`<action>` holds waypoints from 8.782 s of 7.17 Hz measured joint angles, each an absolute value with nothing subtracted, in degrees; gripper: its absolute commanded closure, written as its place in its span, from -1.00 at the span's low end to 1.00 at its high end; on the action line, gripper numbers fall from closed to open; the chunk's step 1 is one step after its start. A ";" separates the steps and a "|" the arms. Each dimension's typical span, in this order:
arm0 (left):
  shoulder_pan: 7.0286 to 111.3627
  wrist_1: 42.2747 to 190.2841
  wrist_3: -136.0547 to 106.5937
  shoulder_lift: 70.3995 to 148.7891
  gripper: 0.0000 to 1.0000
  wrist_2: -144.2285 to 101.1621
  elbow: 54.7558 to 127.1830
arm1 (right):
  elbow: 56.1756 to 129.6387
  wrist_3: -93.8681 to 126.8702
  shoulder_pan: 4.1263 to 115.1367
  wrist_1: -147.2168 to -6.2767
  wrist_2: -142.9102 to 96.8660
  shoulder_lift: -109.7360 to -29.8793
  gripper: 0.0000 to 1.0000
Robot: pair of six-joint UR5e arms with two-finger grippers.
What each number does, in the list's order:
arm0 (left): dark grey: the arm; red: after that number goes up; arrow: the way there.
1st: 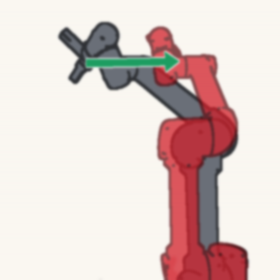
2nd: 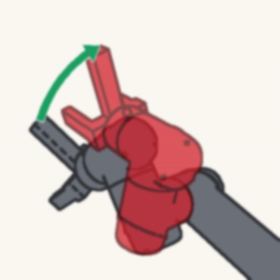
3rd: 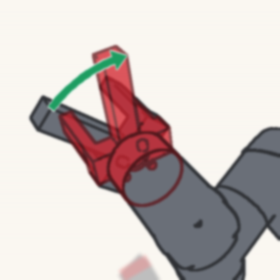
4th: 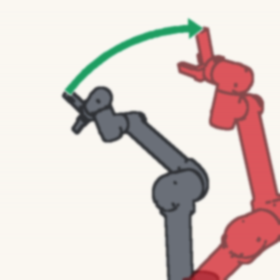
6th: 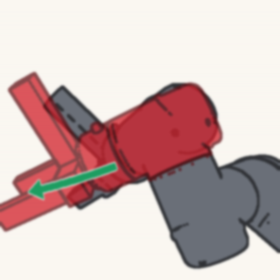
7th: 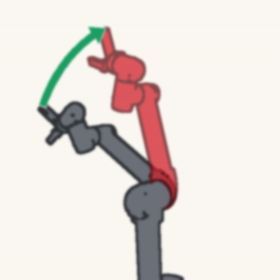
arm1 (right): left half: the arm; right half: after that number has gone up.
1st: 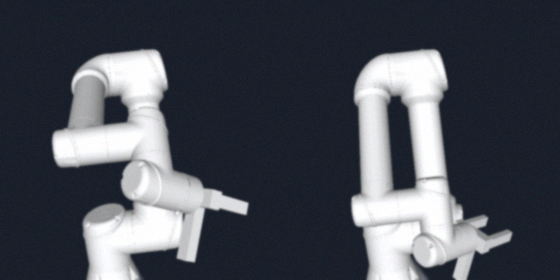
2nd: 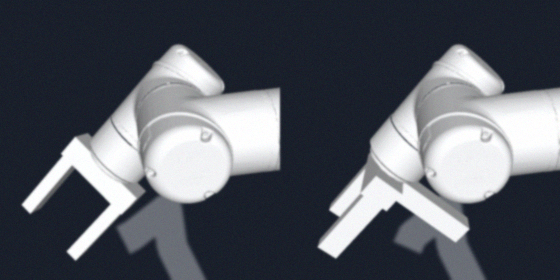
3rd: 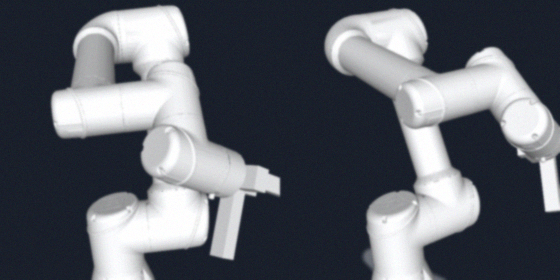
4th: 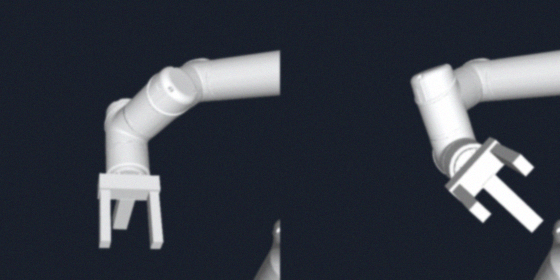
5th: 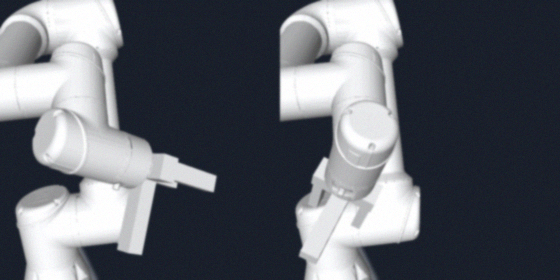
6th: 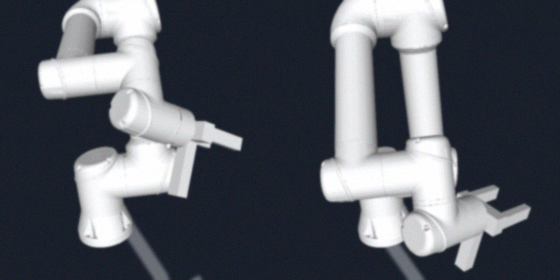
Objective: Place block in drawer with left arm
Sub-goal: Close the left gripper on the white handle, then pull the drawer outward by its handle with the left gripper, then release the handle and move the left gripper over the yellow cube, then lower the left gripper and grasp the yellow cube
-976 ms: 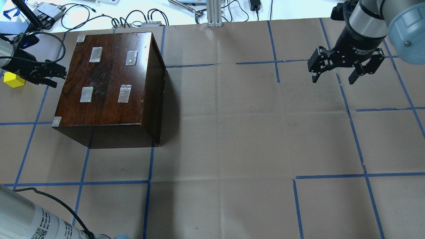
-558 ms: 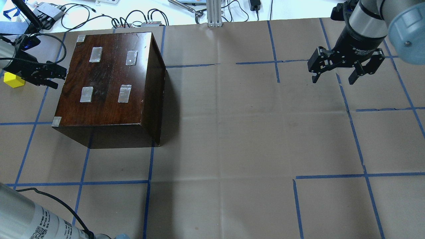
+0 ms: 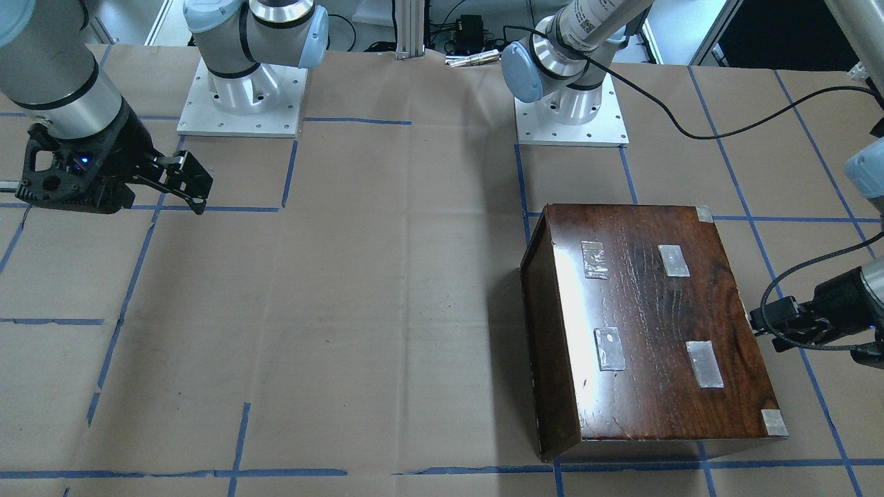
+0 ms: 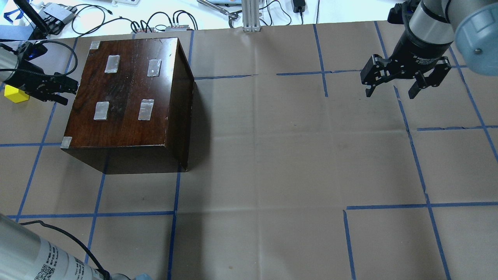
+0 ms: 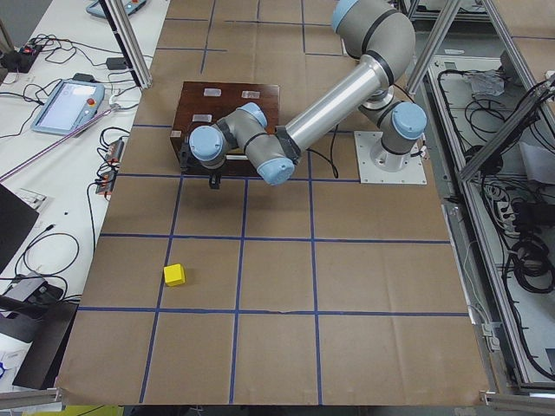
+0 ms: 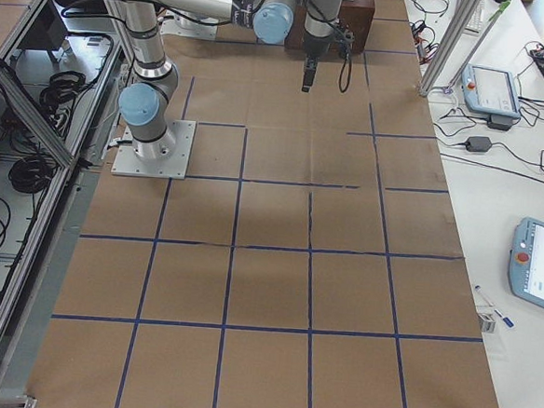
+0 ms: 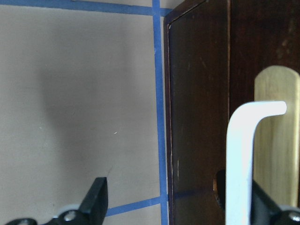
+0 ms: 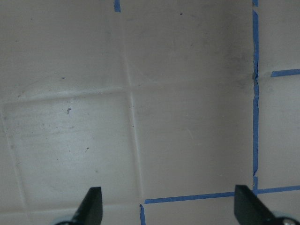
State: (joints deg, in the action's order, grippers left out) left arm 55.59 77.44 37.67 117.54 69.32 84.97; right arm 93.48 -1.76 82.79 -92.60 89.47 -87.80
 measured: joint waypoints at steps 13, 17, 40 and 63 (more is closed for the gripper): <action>51.40 75.36 40.60 118.23 -0.97 73.52 83.91 | 93.49 -1.76 82.79 -92.61 89.47 -87.80 -1.00; 49.68 75.01 40.64 118.08 -0.97 73.61 83.81 | 93.48 -1.76 82.79 -92.64 89.47 -87.80 -1.00; 44.15 74.84 43.50 118.03 -0.98 77.38 74.16 | 93.50 -1.73 82.80 -92.63 89.47 -87.80 -1.00; 46.50 84.36 36.91 156.97 0.22 81.42 27.77 | 93.51 -1.76 82.79 -92.64 89.47 -87.80 -1.00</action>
